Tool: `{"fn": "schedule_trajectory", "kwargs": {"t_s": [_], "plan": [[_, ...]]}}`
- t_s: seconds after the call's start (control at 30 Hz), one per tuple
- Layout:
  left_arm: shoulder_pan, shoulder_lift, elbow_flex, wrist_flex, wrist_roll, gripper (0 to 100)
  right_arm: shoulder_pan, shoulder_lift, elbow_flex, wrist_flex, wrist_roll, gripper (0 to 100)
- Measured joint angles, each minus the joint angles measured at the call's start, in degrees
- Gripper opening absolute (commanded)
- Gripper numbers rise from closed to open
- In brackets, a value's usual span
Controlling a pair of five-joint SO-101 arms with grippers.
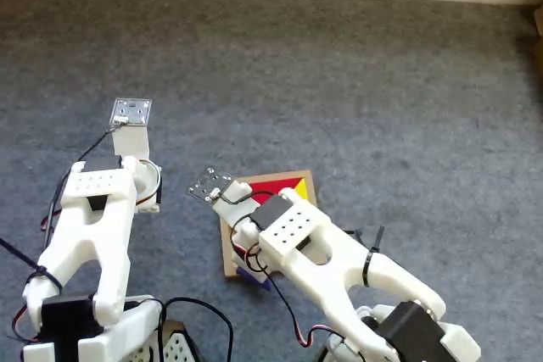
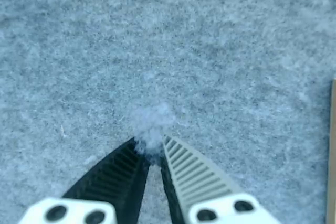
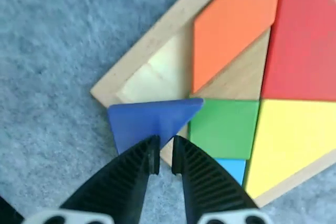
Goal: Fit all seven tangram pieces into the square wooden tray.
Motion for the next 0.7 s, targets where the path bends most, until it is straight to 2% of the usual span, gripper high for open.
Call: {"fn": "schedule_trajectory", "kwargs": {"t_s": [0.17,0.4,0.7], "plan": [[0.0,0.0,0.0,0.0,0.0,0,0.0,0.35,-0.09,-4.57,0.62,5.2],[0.0,0.0,0.0,0.0,0.0,0,0.0,0.44,0.0,-10.46,6.68,5.2],[0.0,0.0,0.0,0.0,0.0,0,0.0,0.09,0.0,-10.99,7.12,5.2]]}}
